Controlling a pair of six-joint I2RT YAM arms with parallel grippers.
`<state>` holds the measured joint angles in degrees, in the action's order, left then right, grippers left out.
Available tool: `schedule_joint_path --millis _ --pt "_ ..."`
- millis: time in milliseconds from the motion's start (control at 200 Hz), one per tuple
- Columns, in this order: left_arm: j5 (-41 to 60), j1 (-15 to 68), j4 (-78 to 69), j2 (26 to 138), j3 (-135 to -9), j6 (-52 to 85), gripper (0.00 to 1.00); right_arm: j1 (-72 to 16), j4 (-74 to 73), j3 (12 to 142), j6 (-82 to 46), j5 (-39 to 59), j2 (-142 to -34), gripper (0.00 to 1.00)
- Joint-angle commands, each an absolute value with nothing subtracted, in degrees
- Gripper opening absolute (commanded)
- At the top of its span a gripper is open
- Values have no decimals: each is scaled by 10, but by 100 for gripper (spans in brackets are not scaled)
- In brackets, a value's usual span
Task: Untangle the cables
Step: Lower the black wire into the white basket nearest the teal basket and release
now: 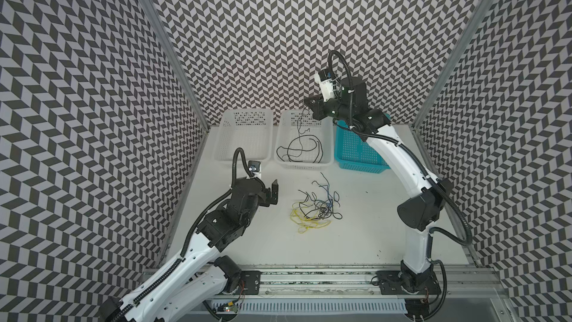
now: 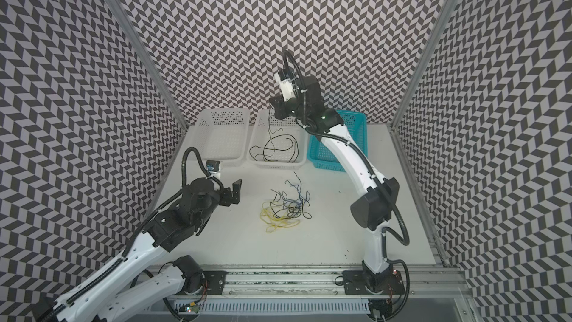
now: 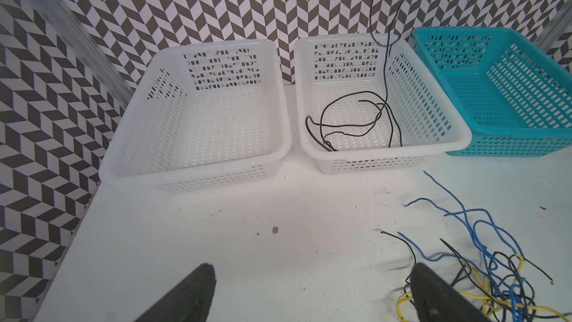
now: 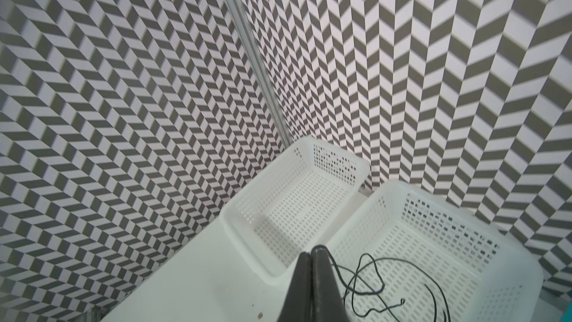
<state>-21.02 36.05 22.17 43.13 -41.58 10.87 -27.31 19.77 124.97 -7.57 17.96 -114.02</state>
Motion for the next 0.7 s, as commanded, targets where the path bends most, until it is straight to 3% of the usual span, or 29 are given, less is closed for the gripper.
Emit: schedule_joint_path --millis 0,361,696 --pt "-236 359 172 414 -406 99 100 -270 132 1220 -81 171 -1158 0" --pt "-214 359 182 434 -414 101 100 -270 162 1158 -111 169 -1198 0" --pt "-204 359 176 430 -408 99 100 -270 177 1092 -115 145 -1161 13"
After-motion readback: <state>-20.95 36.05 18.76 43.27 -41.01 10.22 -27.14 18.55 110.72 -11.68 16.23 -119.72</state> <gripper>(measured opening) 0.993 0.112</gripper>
